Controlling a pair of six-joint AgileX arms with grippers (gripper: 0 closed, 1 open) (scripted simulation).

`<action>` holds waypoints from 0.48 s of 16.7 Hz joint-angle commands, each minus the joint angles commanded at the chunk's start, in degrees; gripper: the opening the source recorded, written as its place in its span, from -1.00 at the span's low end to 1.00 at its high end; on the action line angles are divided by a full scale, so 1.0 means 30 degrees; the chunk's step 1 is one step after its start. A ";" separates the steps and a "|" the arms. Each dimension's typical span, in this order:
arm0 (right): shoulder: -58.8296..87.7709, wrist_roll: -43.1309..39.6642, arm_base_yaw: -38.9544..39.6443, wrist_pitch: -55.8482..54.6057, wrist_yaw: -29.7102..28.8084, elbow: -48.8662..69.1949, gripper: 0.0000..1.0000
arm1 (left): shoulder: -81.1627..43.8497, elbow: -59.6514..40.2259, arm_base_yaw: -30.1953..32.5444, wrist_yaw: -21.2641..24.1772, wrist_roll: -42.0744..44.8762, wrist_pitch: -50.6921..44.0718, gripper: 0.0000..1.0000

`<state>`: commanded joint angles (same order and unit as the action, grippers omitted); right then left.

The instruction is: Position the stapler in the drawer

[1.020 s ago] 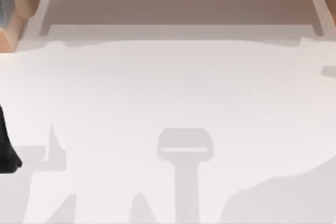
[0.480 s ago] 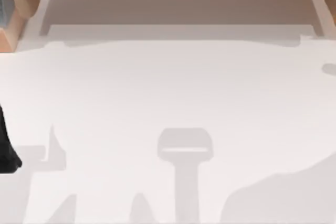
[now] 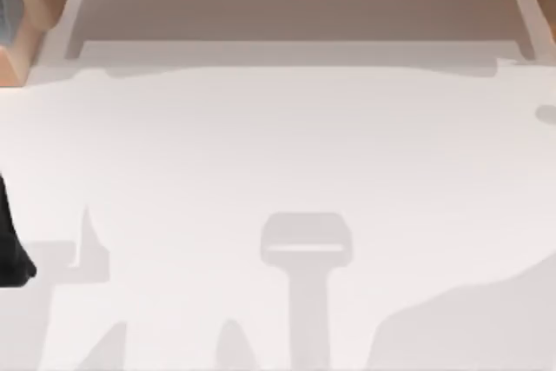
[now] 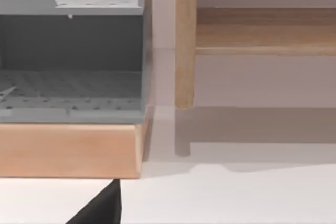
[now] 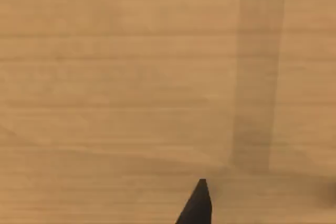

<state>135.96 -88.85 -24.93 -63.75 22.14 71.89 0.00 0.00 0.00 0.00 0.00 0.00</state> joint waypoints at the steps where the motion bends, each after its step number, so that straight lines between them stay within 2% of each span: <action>1: 0.0000 0.0000 0.0000 0.0000 0.0000 0.0000 0.81 | 0.0000 0.0000 0.0000 0.0000 0.0000 0.0000 1.00; 2: 0.0000 0.0000 0.0000 0.0000 0.0000 0.0000 0.96 | 0.0000 0.0000 0.0000 0.0000 0.0000 0.0000 1.00; 3: 0.0000 0.0000 0.0000 0.0000 0.0000 0.0000 1.00 | 0.0000 0.0000 0.0000 0.0000 0.0000 0.0000 1.00; 8: 0.0000 0.0000 0.0000 0.0000 0.0000 0.0000 1.00 | 0.0000 0.0000 0.0000 0.0000 0.0000 0.0000 1.00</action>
